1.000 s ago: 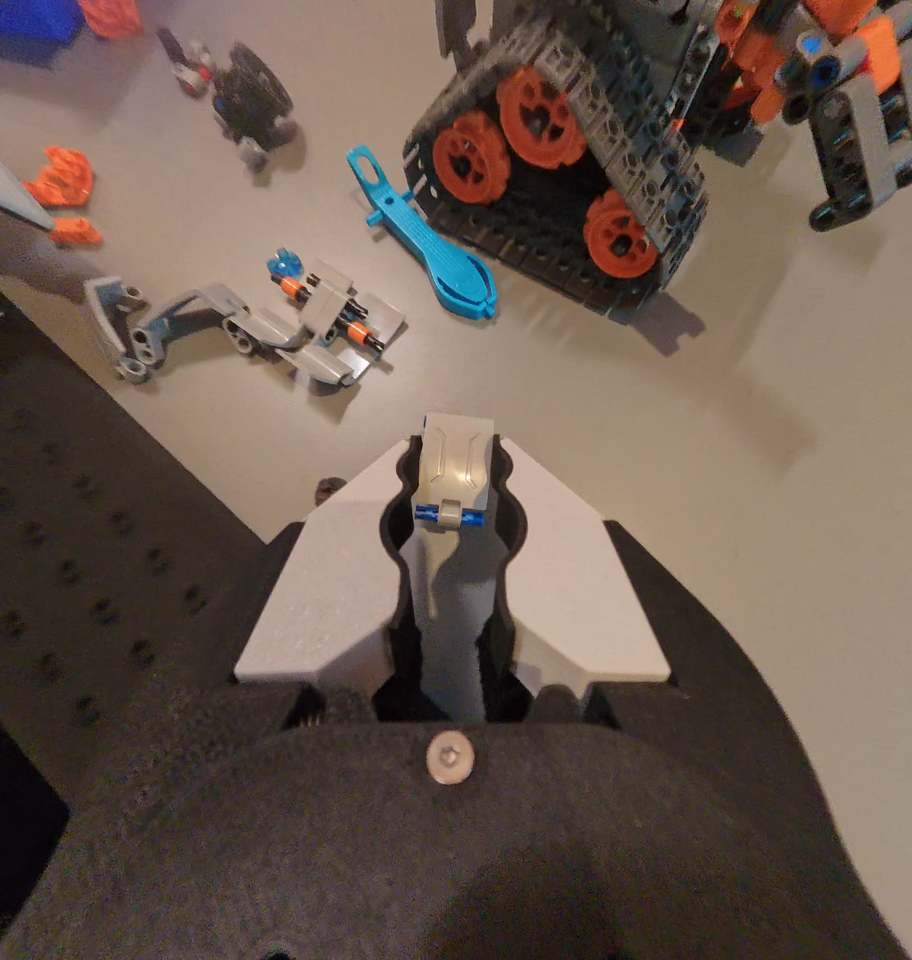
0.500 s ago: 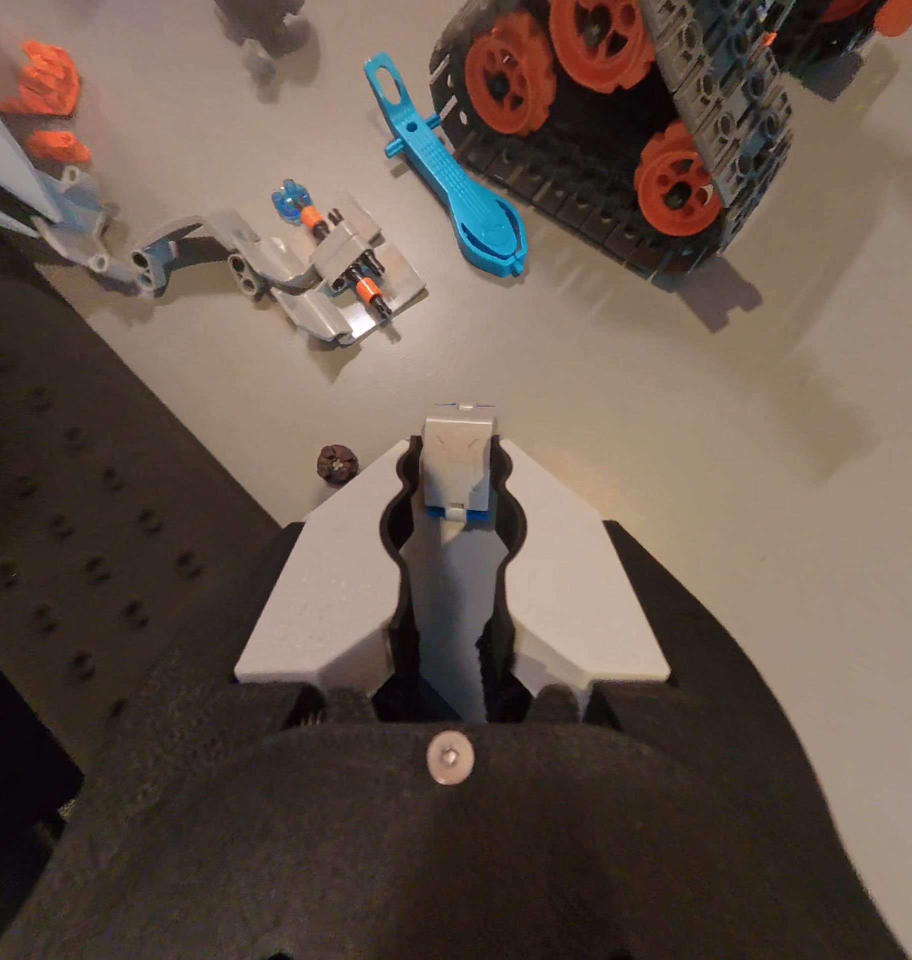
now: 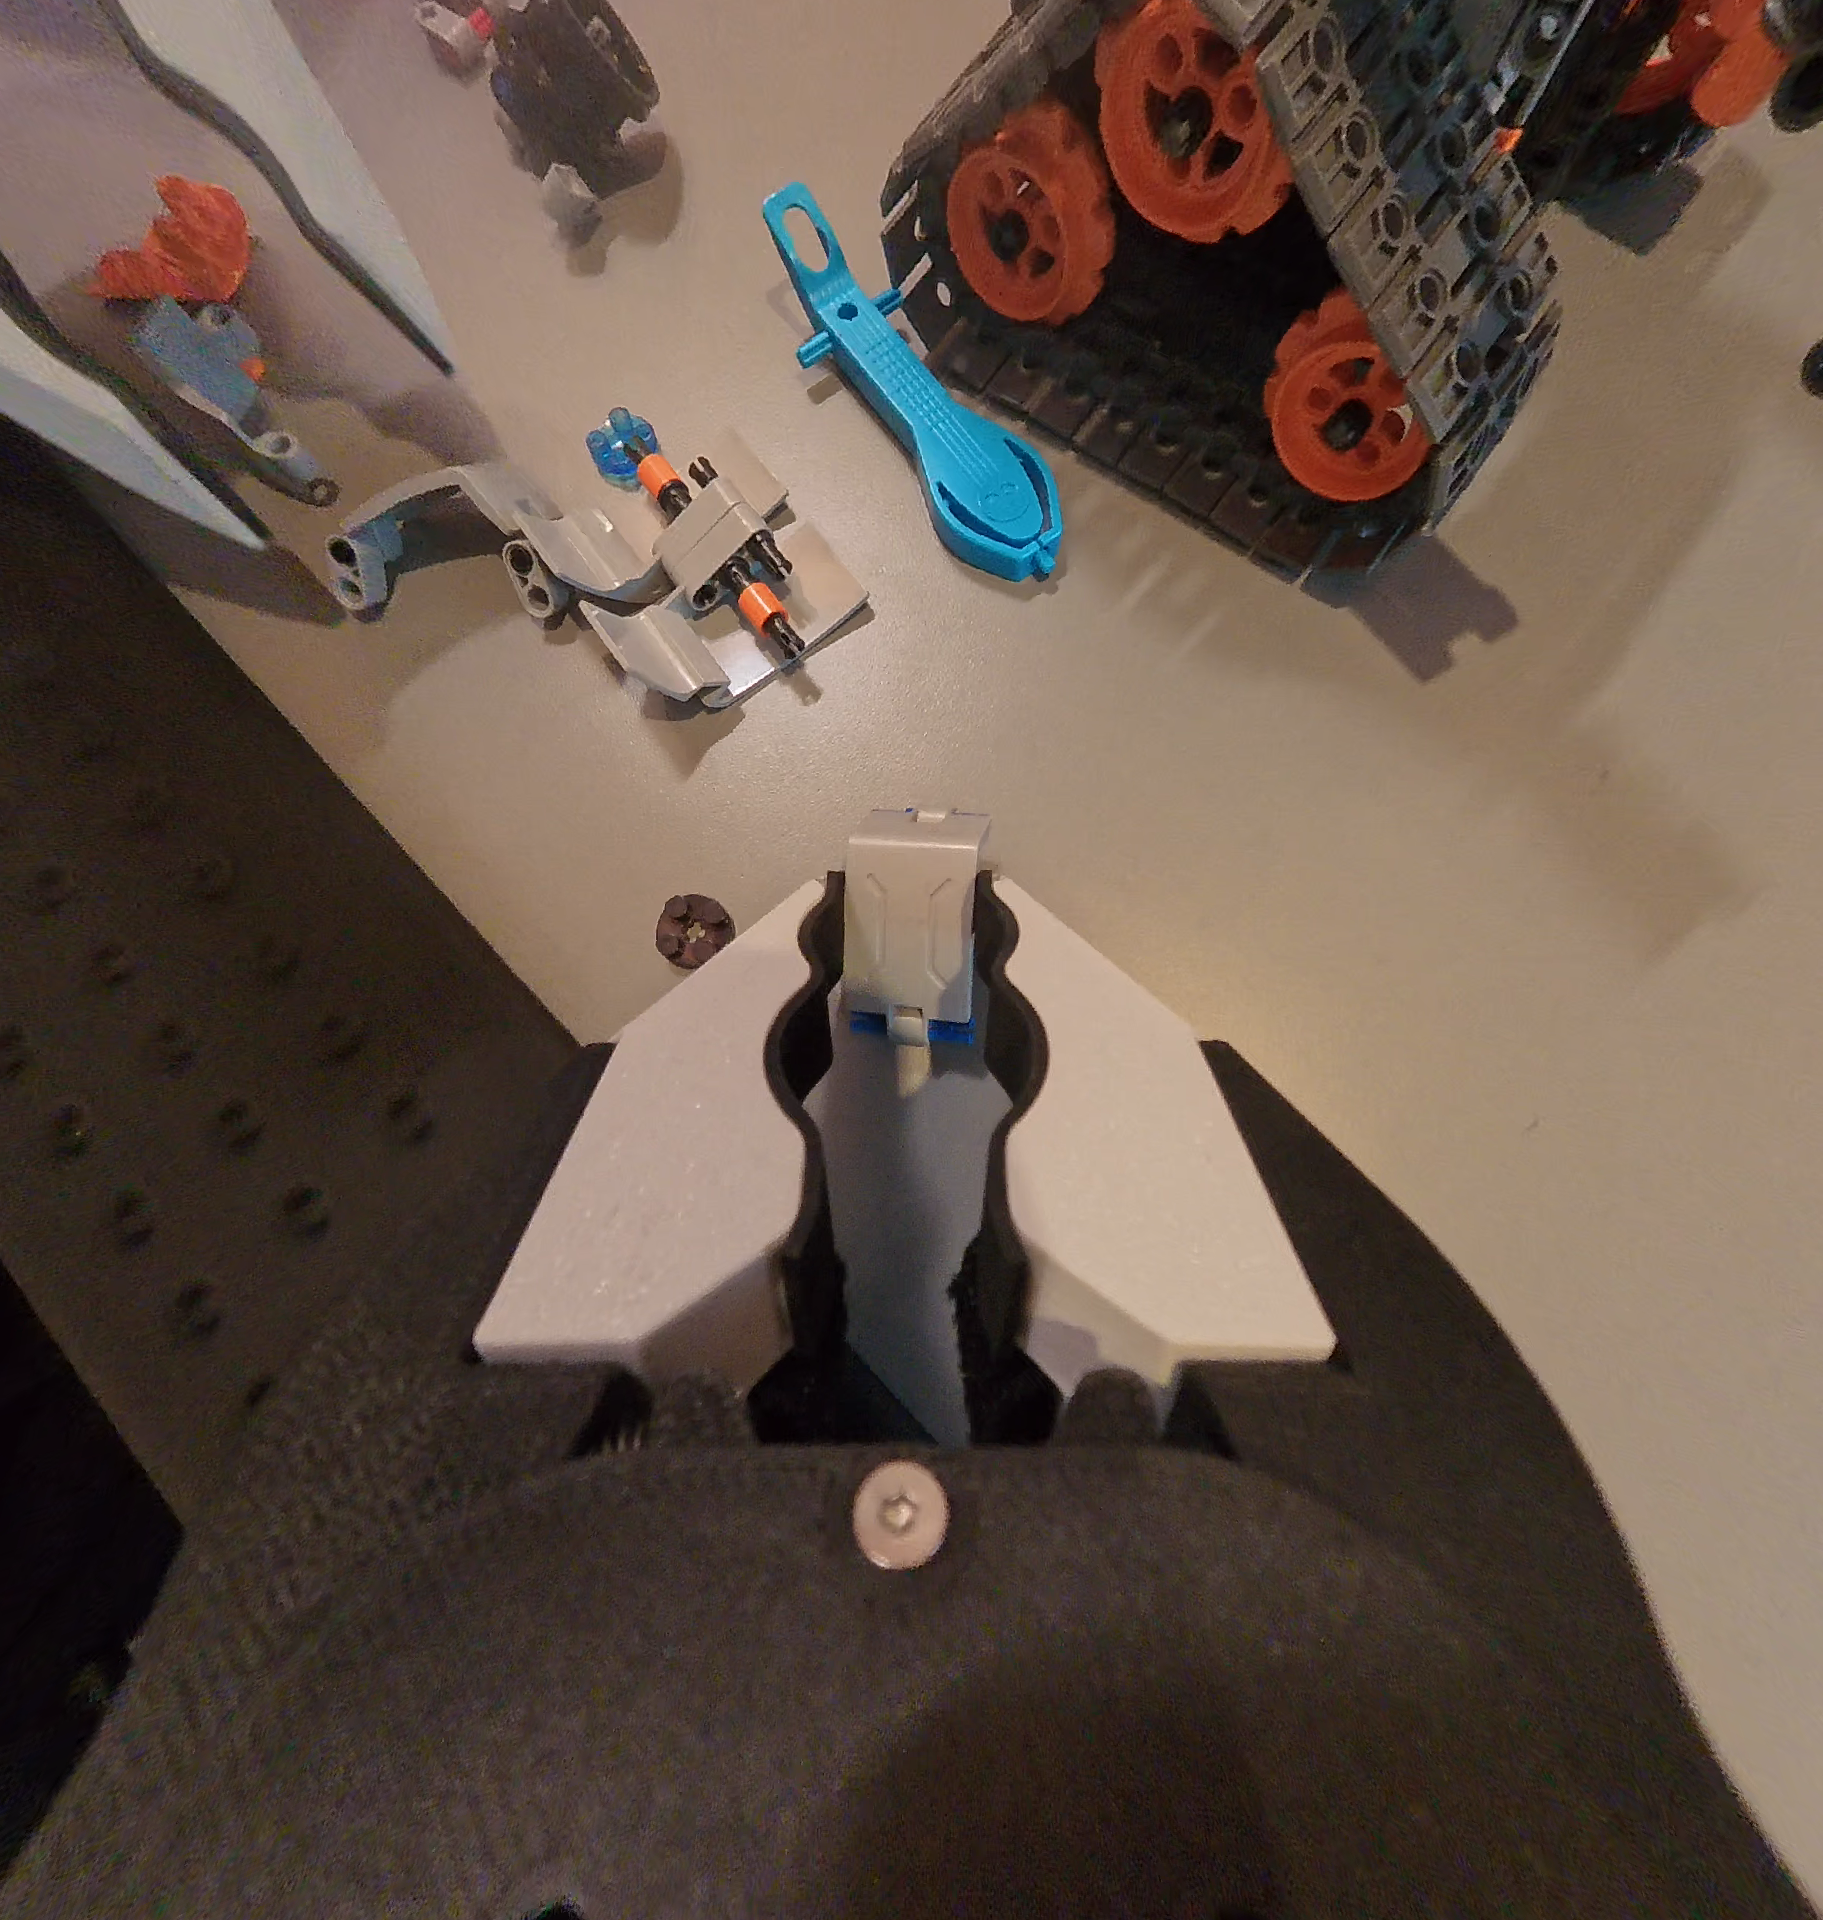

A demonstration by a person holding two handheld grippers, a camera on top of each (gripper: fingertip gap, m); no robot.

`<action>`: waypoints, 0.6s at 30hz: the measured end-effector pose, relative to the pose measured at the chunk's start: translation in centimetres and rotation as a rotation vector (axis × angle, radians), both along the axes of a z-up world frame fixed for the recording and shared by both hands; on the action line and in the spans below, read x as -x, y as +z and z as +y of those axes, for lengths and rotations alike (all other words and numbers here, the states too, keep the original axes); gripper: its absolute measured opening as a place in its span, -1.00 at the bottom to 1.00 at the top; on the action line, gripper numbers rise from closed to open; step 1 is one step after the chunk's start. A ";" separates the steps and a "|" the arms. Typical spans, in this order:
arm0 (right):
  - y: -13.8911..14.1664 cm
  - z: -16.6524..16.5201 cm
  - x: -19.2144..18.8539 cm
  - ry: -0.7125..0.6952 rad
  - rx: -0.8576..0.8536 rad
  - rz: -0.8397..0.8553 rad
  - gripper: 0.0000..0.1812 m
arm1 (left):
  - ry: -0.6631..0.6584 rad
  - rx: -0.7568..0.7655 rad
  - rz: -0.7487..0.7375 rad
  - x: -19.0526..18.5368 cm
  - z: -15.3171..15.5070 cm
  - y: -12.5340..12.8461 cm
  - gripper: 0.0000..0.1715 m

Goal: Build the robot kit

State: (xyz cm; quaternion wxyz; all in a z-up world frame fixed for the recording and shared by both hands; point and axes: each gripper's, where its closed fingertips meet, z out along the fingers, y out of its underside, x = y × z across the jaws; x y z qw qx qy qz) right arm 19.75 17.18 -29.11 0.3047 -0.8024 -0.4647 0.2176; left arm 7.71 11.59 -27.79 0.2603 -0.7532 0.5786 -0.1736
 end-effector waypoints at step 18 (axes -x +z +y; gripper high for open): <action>0.8 0.0 0.1 0.006 -0.009 0.070 -0.75 | -0.014 -0.190 0.031 -0.6 -0.3 -0.3 -1.00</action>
